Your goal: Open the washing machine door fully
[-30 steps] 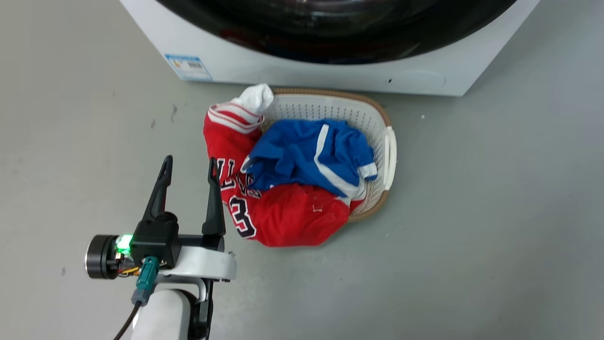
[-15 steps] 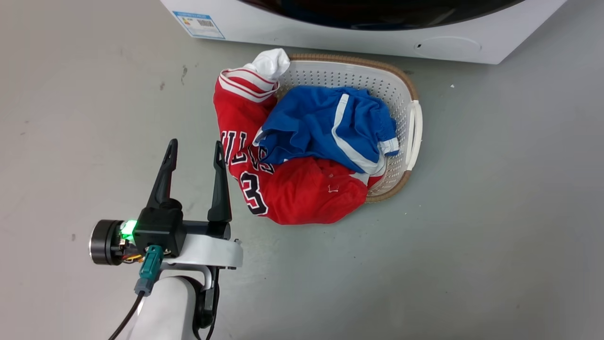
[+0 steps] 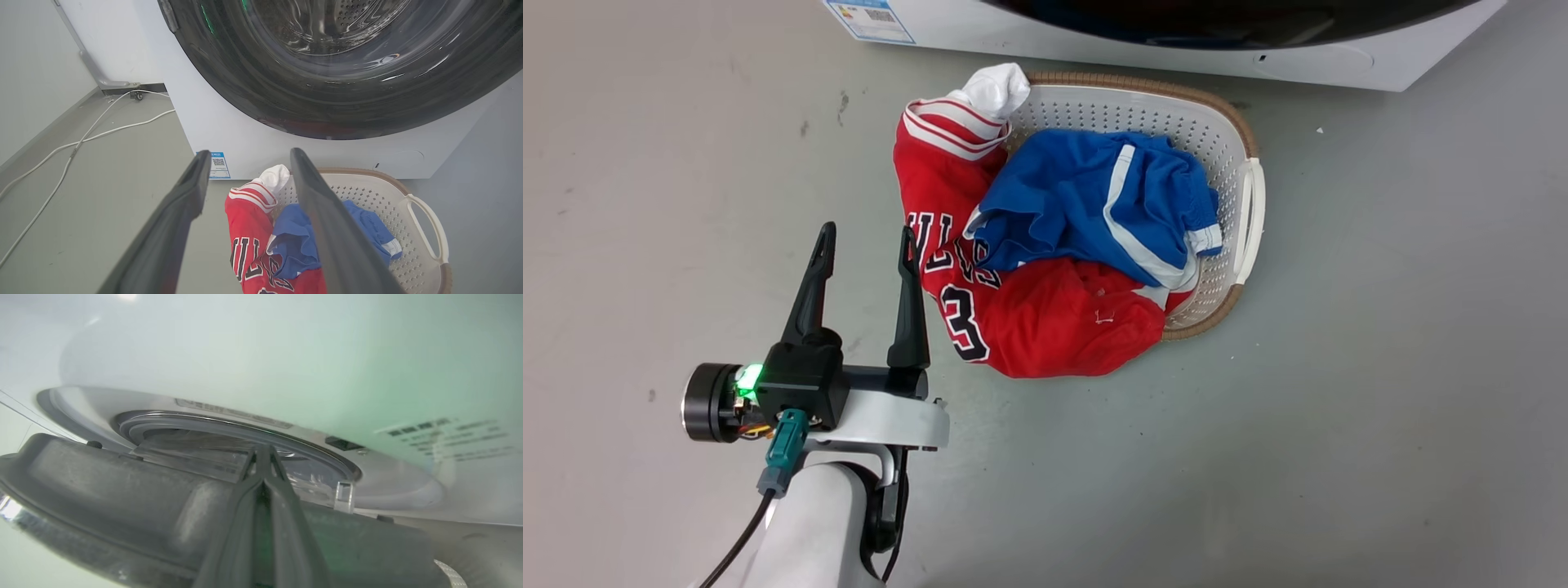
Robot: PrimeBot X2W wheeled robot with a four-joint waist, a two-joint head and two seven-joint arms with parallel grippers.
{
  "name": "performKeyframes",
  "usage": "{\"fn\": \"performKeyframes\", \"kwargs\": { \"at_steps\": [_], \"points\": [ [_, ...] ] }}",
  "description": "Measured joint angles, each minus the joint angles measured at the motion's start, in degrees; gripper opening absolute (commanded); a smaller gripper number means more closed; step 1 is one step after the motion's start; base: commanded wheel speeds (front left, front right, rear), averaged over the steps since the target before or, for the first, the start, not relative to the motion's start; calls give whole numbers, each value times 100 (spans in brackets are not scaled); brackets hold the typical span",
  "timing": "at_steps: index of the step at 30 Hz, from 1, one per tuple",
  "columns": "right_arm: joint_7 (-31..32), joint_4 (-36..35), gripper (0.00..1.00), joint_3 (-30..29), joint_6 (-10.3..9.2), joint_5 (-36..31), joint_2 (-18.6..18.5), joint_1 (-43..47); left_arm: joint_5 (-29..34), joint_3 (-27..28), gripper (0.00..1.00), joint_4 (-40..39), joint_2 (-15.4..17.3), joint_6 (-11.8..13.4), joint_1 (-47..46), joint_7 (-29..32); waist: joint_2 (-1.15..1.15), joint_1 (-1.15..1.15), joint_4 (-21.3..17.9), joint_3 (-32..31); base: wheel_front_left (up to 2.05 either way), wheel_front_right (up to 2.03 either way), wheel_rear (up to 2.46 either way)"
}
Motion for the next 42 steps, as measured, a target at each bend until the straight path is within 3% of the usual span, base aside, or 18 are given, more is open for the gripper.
{"fn": "performKeyframes", "kwargs": {
  "at_steps": [19, 42],
  "points": [
    [658, -1125, 0, 261, -4, 55, 47, 1283, 98, 280, 100, 20, 0, -18, 200, 0, 0, -1, -329, -504, 0, 0, 0],
    [1457, -2892, 0, 922, 4, 222, 428, 3361, 160, 493, 100, 54, 0, -112, 496, 0, 0, -1, -635, -1072, 0, 0, 0]
  ]
}}
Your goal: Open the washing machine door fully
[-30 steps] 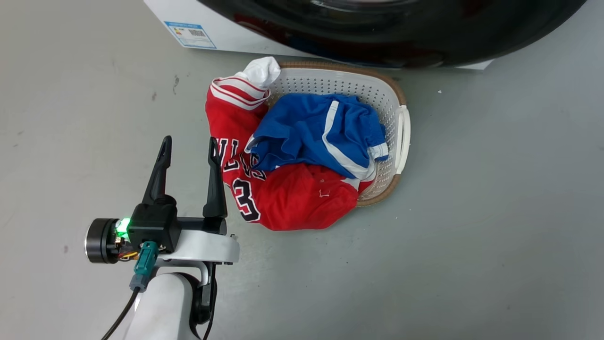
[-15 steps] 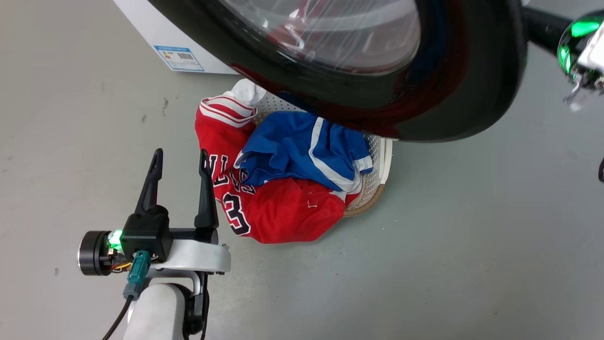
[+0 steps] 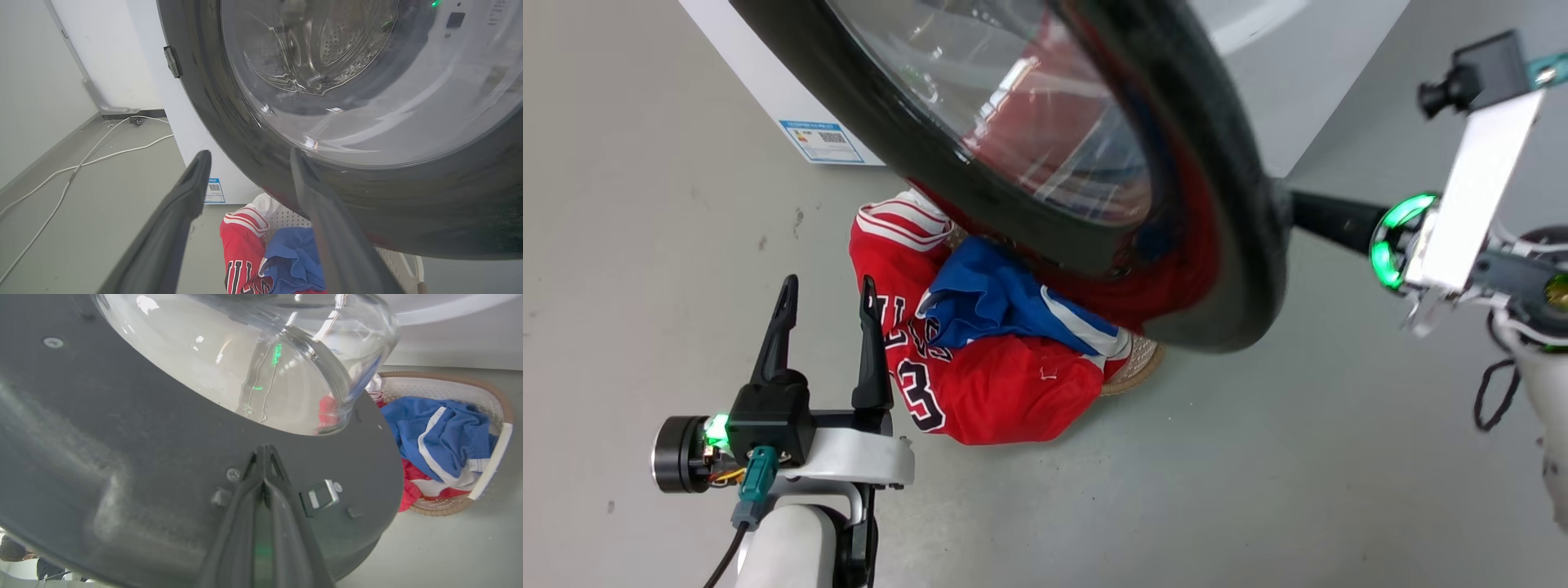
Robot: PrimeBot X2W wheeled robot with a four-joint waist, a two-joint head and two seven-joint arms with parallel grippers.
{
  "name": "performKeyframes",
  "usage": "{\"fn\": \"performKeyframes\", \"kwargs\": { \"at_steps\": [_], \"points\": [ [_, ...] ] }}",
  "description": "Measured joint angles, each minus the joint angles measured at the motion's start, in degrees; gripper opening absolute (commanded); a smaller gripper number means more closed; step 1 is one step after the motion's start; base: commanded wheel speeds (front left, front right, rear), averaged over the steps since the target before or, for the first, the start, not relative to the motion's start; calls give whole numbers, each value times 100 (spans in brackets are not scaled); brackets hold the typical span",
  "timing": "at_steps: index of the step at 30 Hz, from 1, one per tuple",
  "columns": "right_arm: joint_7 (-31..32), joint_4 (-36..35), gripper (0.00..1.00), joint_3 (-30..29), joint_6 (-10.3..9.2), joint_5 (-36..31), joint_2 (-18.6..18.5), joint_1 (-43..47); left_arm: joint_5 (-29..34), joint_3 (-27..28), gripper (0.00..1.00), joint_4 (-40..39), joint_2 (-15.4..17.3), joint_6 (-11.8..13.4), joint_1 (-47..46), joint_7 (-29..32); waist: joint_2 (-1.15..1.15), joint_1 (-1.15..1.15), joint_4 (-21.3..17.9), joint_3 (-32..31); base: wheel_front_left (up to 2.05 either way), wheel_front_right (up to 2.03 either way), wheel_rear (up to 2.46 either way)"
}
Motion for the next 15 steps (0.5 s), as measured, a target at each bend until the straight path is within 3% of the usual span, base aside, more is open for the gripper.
{"fn": "performKeyframes", "kwargs": {
  "at_steps": [15],
  "points": [
    [-81, -534, 0, 246, -1, 287, 571, 1046, 5, 11, 100, 32, 0, -24, 263, 0, 0, 0, 49, -535, 0, 0, 0]
  ]
}}
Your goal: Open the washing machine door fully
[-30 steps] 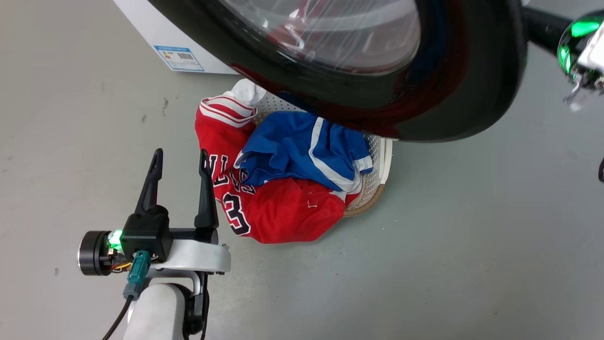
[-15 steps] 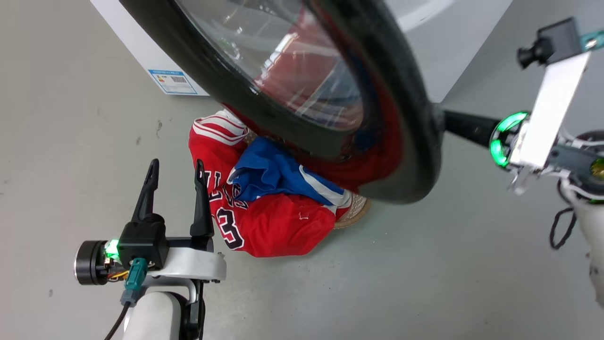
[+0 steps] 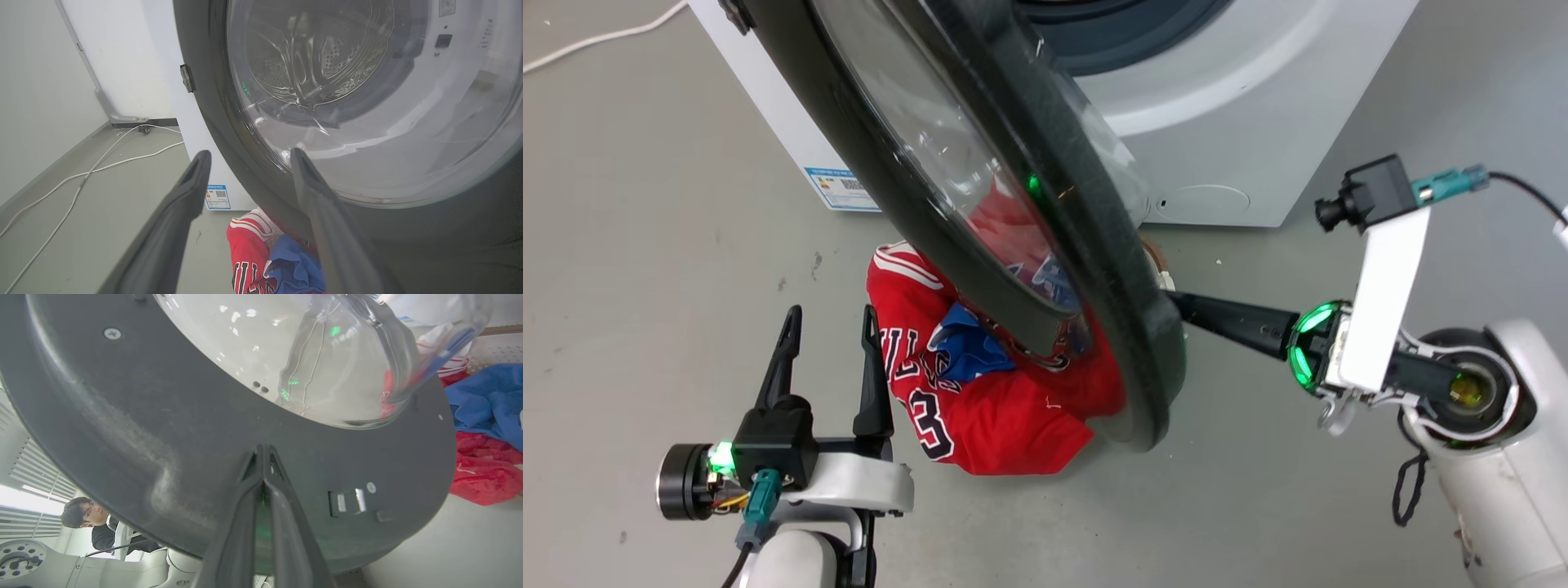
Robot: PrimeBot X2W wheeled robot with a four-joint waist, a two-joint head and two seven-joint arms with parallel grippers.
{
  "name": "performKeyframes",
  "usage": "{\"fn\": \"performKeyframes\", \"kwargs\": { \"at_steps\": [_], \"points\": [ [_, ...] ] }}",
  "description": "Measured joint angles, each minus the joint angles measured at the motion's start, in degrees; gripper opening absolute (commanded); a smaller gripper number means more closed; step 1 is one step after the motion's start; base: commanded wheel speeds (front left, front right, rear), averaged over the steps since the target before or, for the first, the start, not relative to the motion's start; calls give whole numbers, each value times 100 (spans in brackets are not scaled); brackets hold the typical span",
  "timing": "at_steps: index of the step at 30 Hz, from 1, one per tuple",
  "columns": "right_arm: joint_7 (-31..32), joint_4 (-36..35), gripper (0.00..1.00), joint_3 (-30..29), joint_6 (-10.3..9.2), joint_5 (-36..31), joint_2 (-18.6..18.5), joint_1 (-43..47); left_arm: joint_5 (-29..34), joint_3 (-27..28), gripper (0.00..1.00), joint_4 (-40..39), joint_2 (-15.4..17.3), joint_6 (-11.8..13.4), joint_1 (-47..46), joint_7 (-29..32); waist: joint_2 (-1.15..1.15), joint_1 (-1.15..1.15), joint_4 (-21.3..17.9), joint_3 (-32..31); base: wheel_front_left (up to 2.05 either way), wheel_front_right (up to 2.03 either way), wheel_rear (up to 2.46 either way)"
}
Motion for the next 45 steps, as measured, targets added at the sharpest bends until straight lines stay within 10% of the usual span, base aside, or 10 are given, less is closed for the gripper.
{"fn": "performKeyframes", "kwargs": {
  "at_steps": [26, 45],
  "points": [
    [-323, 268, 0, 552, 0, 167, 832, 1229, 1, 16, 100, 70, 0, 11, 508, 0, 0, 0, 20, -776, 0, 0, 0],
    [-2773, -409, 0, -1328, 0, 378, 1146, 2364, -8, 42, 100, 96, -1, 18, 989, 0, 0, 0, -192, -1523, 0, 0, 0]
  ]
}}
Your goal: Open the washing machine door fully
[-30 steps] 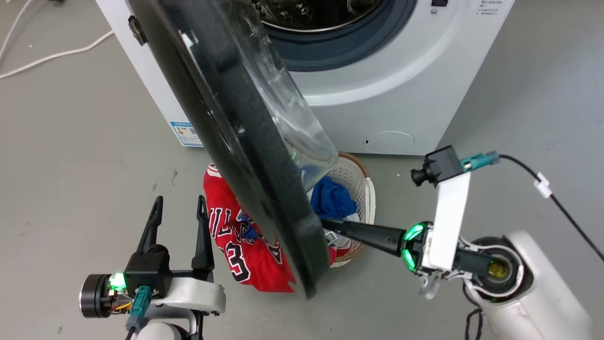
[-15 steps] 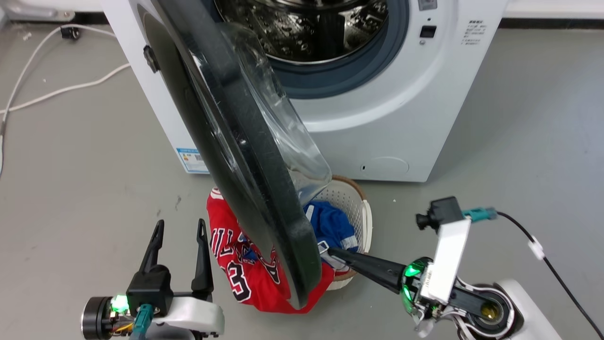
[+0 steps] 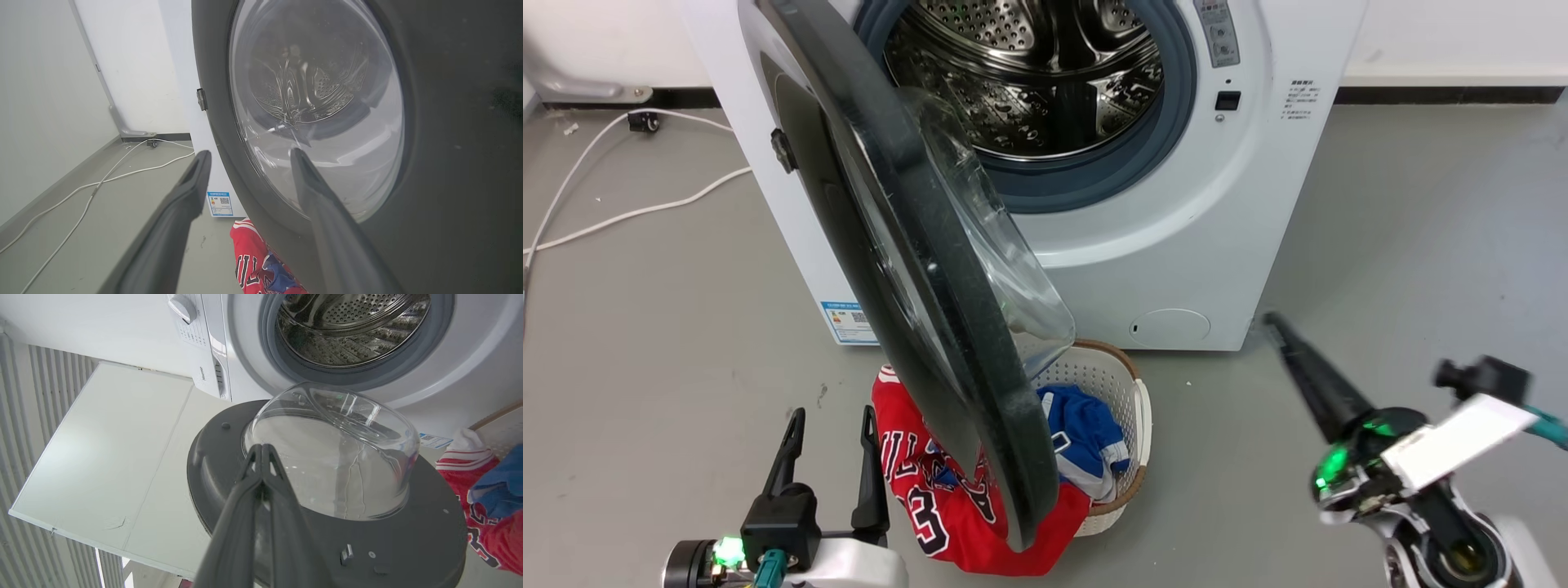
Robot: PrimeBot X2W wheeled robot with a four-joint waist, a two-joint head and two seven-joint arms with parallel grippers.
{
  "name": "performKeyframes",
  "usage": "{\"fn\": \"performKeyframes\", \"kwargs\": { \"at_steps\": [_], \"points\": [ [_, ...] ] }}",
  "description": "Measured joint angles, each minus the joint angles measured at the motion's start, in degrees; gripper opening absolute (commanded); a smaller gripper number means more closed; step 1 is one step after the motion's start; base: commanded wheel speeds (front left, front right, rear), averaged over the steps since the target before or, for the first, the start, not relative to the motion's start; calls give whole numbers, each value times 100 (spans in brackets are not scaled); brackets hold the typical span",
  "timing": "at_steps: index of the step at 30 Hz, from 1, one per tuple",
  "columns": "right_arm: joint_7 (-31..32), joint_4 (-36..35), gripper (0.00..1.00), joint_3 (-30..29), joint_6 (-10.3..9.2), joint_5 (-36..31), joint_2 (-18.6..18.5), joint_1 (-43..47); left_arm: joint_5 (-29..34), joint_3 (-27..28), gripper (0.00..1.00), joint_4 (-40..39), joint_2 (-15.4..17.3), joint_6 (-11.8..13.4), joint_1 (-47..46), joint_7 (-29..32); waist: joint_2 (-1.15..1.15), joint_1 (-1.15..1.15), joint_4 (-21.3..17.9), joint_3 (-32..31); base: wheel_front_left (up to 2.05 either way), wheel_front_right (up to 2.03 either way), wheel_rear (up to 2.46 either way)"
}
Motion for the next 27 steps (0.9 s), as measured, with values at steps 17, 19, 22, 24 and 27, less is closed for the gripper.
{"fn": "performKeyframes", "kwargs": {
  "at_steps": [17, 19, 22, 24, 27],
  "points": [
    [-3489, -153, 100, -434, 4, -5603, -227, 634, -4, -12, 100, -57, 0, 7, 144, 0, 0, 0, -67, -159, 0, 0, 0],
    [-3499, -278, 100, -614, 10, -6151, -12, 717, -3, -8, 100, -62, 0, 1, 144, 0, 0, 0, -58, -153, 0, 0, 0],
    [-3500, -428, 100, -746, 10, -7090, 88, 866, 1, -1, 100, -65, 0, 1, 144, 0, 0, 0, -45, -142, 0, 0, 0],
    [-3500, -468, 100, -765, 10, -7540, 154, 943, 1, -2, 100, -64, 0, 0, 144, 0, 0, 0, -33, -138, 0, 0, 0],
    [-3500, -490, 100, -645, 10, -8220, 207, 1095, 1, 1, 100, -63, -1, -2, 143, 0, 0, 0, -23, -136, 0, 0, 0]
  ]
}}
